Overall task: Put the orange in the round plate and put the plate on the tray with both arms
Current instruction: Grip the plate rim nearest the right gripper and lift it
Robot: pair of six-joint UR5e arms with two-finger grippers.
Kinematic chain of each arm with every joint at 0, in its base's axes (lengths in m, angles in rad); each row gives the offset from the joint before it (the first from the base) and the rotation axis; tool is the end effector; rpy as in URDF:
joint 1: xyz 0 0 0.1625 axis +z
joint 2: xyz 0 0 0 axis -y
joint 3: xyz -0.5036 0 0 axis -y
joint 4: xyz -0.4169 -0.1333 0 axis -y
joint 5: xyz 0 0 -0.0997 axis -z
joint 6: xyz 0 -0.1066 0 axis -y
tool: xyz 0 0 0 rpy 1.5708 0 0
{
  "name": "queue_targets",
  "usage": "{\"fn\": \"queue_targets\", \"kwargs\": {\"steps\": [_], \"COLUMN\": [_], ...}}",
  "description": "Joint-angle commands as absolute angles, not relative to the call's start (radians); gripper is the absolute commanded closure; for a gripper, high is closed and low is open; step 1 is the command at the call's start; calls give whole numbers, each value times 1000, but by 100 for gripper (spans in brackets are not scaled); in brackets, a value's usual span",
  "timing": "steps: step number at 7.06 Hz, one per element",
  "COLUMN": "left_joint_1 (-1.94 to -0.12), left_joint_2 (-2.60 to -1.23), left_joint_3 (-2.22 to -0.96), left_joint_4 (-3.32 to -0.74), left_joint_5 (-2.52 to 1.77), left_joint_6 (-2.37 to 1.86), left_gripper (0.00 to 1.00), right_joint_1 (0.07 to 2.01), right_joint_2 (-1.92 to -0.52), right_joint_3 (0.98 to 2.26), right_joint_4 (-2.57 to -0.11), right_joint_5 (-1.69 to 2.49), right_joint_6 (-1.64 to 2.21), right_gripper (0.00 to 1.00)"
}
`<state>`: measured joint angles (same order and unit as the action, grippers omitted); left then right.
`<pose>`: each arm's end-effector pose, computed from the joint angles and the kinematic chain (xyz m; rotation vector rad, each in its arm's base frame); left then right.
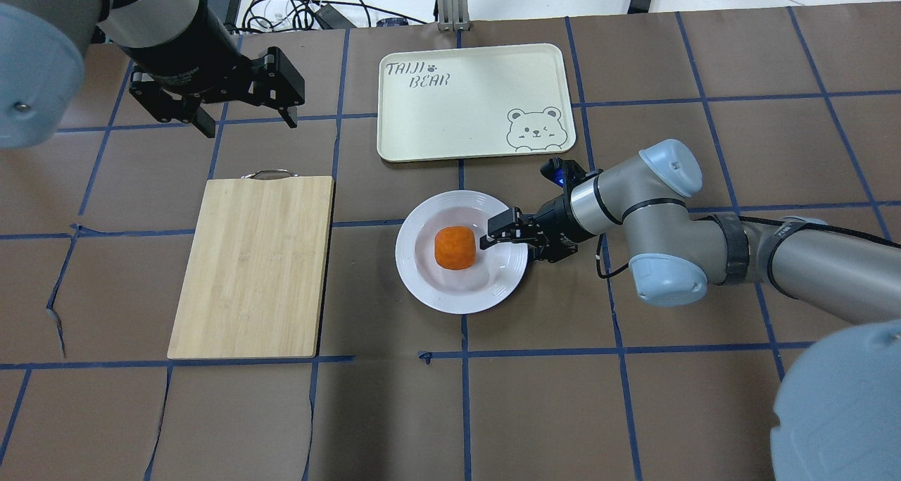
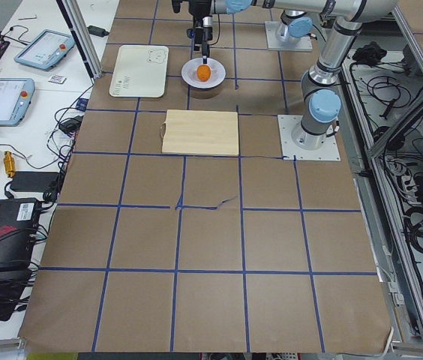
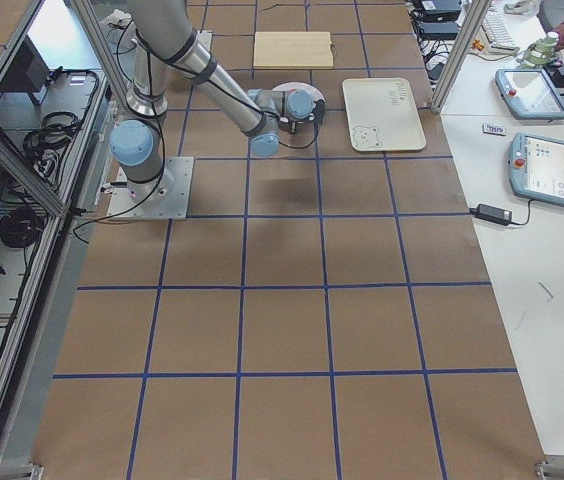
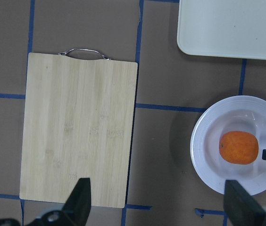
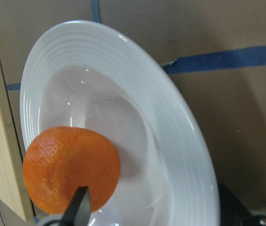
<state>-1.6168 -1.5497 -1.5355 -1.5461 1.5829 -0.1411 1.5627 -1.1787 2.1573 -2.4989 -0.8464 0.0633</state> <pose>-0.1555 -0.5070 0.5913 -0.1498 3.1309 -0.1284 0.1997 -0.5223 0.1972 0.1094 2.4151 0.0863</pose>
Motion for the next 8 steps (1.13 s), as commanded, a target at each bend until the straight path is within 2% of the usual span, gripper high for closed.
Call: {"fn": "queue_targets", "kwargs": {"steps": [1, 2, 4, 7, 8], "left_joint_1": [-1617, -1617, -1617, -1617, -1617], "left_joint_2": [-1548, -1548, -1546, -1543, -1542], "left_joint_3": [-1536, -1536, -1537, -1545, -1546], "left_joint_4": [-1548, -1548, -1548, -1546, -1548], "left_joint_5": [1583, 1583, 1583, 1586, 1586], "left_joint_6": [-141, -141, -141, -141, -141], "left_gripper": [0, 0, 0, 0, 0], "right_joint_1": [1563, 1563, 1598, 1595, 1594], "right_joint_2": [-1172, -1172, -1175, -1189, -1187], "right_joint_3": [2158, 2158, 2152, 2103, 2085], "right_joint_4": [-2520, -2520, -2526, -2519, -2519], "right_joint_5": [-850, -850, -848, -844, -821], "right_joint_6": [58, 58, 64, 86, 107], "right_gripper": [43, 57, 76, 85, 86]}}
